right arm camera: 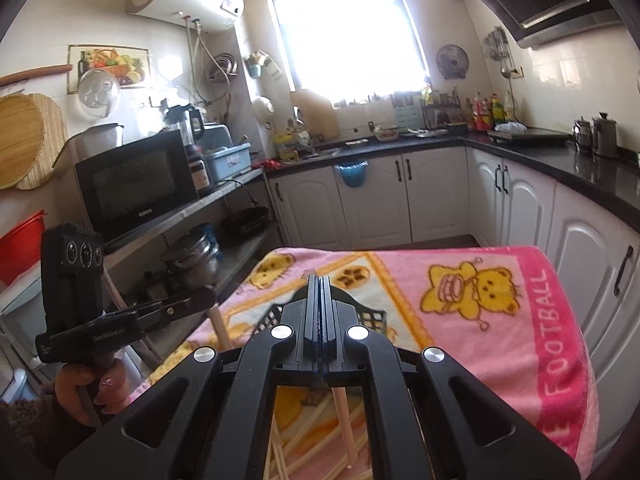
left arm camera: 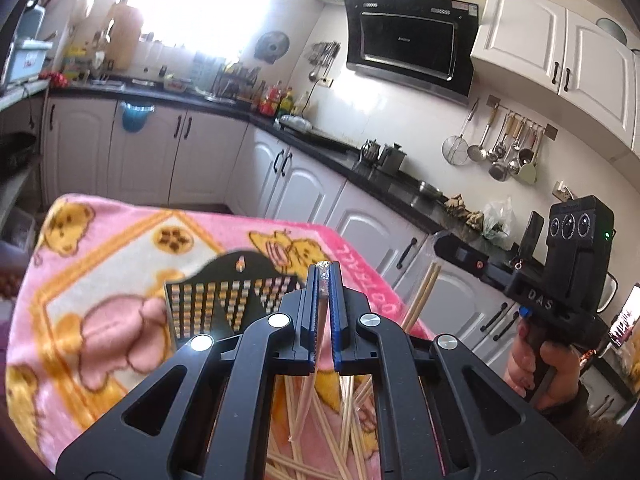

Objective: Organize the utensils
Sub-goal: 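Lift the chopstick with the left tool over the green caddy while the right tool carries its own, then open the left tool to drop its chopstick into the caddy while the right tool releases its own, then move both open tools back down to the chopstick pile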

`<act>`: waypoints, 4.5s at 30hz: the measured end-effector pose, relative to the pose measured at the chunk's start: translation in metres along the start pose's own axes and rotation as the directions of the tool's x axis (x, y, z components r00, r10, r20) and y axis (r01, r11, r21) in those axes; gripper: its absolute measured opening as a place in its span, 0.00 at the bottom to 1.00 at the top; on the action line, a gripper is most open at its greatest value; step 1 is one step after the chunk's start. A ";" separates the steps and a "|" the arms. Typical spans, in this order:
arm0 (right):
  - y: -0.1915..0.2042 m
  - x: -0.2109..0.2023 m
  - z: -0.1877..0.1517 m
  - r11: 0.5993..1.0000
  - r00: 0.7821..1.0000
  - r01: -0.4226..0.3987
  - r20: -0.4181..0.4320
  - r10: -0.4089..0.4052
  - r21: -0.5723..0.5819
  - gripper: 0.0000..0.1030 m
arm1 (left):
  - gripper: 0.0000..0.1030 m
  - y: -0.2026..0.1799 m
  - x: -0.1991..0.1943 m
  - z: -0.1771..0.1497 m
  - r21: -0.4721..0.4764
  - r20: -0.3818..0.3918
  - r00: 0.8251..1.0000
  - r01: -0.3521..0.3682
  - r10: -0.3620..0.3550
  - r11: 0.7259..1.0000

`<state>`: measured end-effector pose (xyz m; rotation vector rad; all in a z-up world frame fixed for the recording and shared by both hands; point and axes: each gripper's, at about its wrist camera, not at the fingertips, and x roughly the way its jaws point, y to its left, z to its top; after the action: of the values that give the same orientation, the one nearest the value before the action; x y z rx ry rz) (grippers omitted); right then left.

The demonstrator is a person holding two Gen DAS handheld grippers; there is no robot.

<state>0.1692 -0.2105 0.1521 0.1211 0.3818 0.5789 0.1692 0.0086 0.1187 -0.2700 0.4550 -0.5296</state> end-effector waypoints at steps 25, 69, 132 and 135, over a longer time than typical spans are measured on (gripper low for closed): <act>0.030 0.032 0.092 0.994 0.985 -0.047 0.161 0.062 -0.098 0.01 | 0.03 0.025 0.010 0.093 0.070 0.136 0.970 -0.210 0.200 0.975; -0.042 0.088 -0.014 0.985 0.987 0.159 0.028 -0.161 0.074 0.44 | 0.31 0.062 0.057 0.005 0.048 0.030 0.944 -0.330 0.328 0.943; -0.020 0.086 -0.155 0.985 0.930 0.171 -0.324 -0.174 -0.039 0.66 | 0.89 0.098 0.009 -0.122 -0.105 -0.189 0.901 -0.413 0.390 0.905; -0.028 0.093 -0.163 0.984 0.917 0.179 -0.358 -0.174 -0.018 0.61 | 0.86 0.104 0.013 -0.134 -0.122 -0.223 0.894 -0.422 0.389 0.898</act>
<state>0.1922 -0.1814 -0.0340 -0.0073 0.7460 0.4176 0.1587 0.0704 -0.0395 -0.2760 0.7280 -0.1032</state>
